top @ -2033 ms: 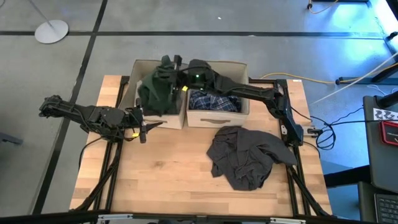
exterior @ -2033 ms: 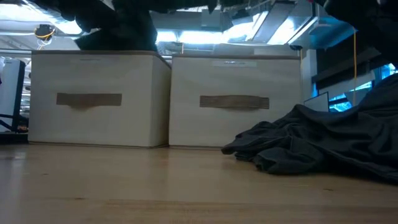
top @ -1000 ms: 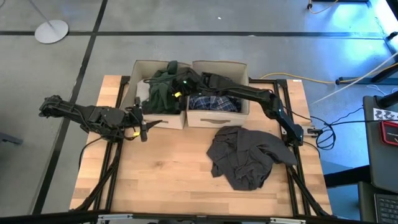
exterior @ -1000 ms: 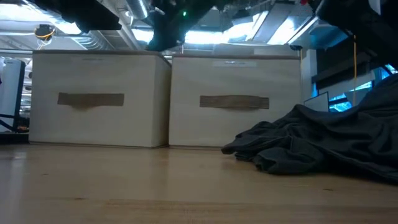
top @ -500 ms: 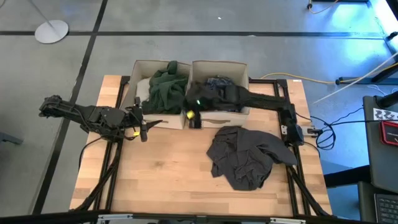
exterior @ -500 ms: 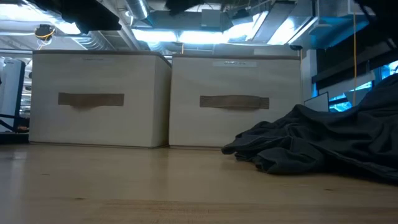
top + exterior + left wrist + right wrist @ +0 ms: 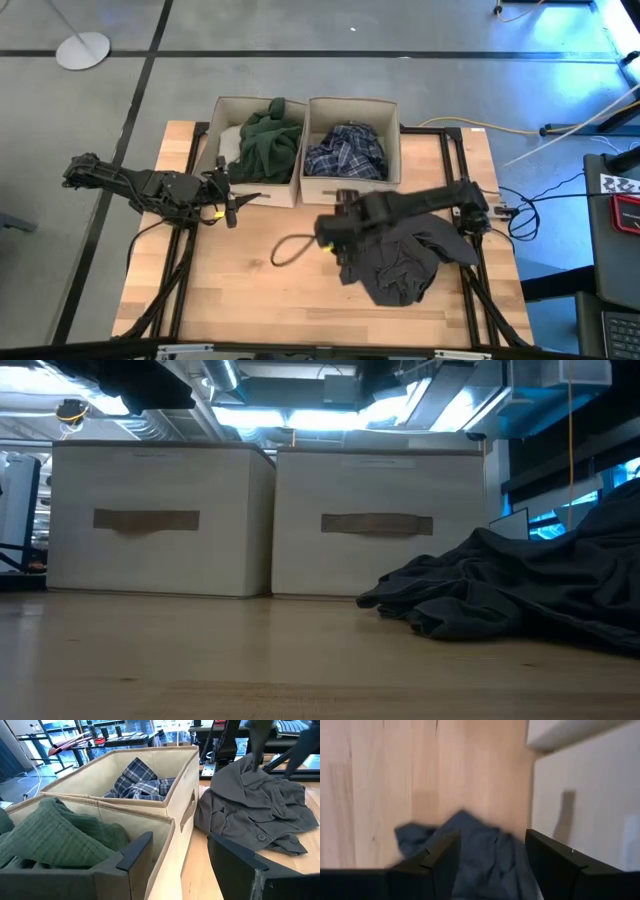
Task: Sort clothes
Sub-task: Put the gray polo shirt into the left laundry organizer
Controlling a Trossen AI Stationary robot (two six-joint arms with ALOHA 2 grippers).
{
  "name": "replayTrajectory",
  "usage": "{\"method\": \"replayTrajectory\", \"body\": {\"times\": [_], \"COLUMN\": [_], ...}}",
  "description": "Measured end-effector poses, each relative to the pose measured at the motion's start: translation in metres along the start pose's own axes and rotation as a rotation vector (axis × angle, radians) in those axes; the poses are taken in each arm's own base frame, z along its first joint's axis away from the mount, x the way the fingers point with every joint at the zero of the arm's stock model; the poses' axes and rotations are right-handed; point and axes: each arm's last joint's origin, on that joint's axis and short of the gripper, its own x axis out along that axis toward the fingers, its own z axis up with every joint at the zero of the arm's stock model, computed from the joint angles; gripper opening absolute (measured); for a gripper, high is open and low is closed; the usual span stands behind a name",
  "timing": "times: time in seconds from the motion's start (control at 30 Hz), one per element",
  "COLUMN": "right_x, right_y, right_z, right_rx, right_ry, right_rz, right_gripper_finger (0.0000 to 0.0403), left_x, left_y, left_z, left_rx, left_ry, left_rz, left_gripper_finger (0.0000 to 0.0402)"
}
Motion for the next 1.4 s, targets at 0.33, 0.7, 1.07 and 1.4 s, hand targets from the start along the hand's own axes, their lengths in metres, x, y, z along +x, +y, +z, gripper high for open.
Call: {"method": "replayTrajectory", "body": {"times": [0.33,0.7,1.07,1.4], "right_x": [0.047,0.018,0.026,0.078], "right_y": [0.051,0.013,-0.007,0.002], "right_z": [-0.055,-0.148,-0.213,-0.232], "right_rx": [-0.036,0.328,0.612,0.497], "right_ry": [0.270,0.189,0.161,0.145], "right_rz": [-0.119,-0.149,-0.100,-0.045], "right_gripper_finger": [0.0224,0.0224,0.0225,0.0225], "left_x": [0.000,0.001,0.001,0.002], "left_y": [0.000,0.000,0.000,-0.002], "left_z": [-0.001,0.000,0.000,-0.001], "left_rx": [0.003,0.004,0.003,0.007], "left_ry": [0.007,0.002,0.002,0.011], "left_rz": [0.000,0.000,0.000,0.000], "left_gripper_finger": [0.0180,0.0180,0.0180,0.0180]}}
